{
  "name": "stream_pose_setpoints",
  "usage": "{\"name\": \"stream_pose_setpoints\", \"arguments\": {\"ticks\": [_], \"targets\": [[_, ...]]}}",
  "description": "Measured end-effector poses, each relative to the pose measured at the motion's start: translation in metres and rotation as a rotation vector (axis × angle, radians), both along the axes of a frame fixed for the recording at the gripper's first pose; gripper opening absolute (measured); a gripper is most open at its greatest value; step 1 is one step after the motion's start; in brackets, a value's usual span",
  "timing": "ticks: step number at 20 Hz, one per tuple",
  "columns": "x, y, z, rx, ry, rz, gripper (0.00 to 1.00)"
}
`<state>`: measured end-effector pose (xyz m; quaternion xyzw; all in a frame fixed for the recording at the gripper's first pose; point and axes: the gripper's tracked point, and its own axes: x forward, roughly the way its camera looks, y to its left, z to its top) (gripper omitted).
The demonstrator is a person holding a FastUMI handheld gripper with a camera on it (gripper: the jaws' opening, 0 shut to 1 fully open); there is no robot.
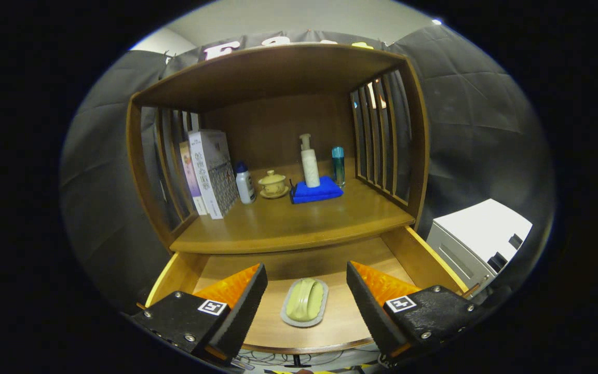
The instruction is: Pull open the drawer, take out the items inside it, and place them on the countertop above the cabinet.
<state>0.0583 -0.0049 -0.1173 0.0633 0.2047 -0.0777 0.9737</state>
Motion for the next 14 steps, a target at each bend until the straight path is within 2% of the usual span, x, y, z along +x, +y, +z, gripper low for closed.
{"name": "stream_pose_setpoints", "arguments": {"ticks": [14], "targets": [[0.046, 0.021, -0.076, 0.029, 0.275, 0.005, 0.96]]}}
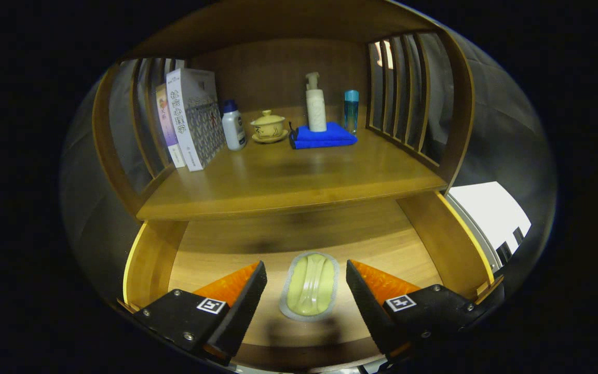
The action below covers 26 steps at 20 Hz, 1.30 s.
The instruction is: Pull open the drawer, take out the items inside it, and place them on the countertop above the cabinet.
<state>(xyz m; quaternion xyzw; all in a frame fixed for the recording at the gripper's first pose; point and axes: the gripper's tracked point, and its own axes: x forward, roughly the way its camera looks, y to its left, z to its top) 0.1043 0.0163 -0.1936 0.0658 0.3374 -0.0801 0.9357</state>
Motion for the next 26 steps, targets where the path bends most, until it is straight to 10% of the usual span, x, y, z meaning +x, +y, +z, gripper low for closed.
{"name": "stream_pose_setpoints", "arguments": {"ticks": [8, 15, 26], "targets": [[0.003, -0.017, -0.054, 0.049, 0.172, -0.134, 0.76], [-0.008, -0.015, -0.070, 0.065, 0.213, -0.182, 0.24], [-0.026, -0.037, -0.025, -0.049, 0.022, -0.148, 0.11]]}}
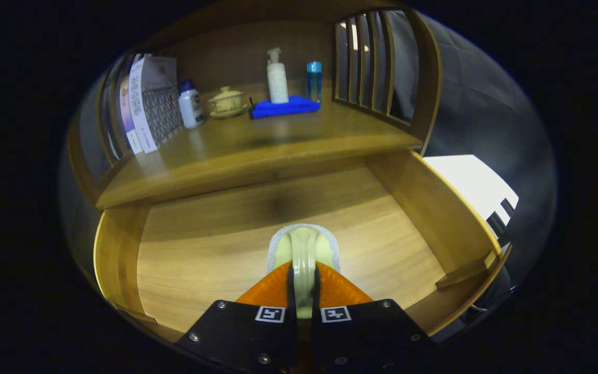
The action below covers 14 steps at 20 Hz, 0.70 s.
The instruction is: Pull open the drawer, take out the items inside it, and place them on the countertop above the cabinet.
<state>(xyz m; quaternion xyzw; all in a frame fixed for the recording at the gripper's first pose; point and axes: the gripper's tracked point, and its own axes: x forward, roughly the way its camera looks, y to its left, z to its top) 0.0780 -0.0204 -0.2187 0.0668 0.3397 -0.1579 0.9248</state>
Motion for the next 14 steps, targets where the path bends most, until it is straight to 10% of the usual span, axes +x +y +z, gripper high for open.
{"name": "stream_pose_setpoints", "arguments": {"ticks": [14], "targets": [[0.032, -0.015, 0.104, -0.106, -0.262, 0.074, 0.11]]}}
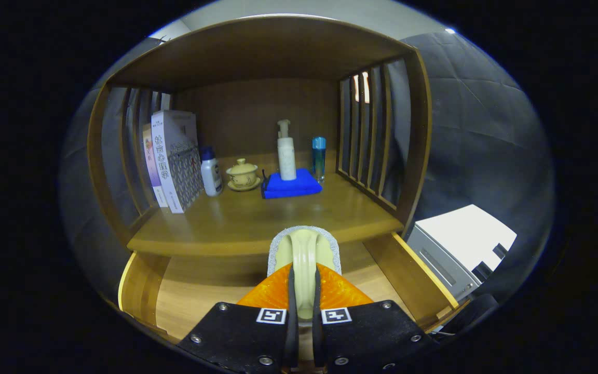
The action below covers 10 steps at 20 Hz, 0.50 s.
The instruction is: Pull open the drawer, take out the items inside it, and place them on the countertop above the cabinet.
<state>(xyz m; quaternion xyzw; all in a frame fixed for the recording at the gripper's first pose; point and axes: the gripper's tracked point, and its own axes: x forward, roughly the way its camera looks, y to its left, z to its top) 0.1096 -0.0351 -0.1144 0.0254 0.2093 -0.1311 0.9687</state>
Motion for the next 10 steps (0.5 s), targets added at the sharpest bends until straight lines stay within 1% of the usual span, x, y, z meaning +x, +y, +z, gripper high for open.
{"name": "stream_pose_setpoints", "arguments": {"ticks": [4, 7, 10], "targets": [[0.025, 0.010, 0.013, -0.046, -0.038, 0.042, 0.11], [0.050, 0.021, 0.017, -0.048, -0.080, 0.094, 0.11], [0.071, 0.024, 0.015, -0.076, -0.088, 0.126, 0.11]]}}
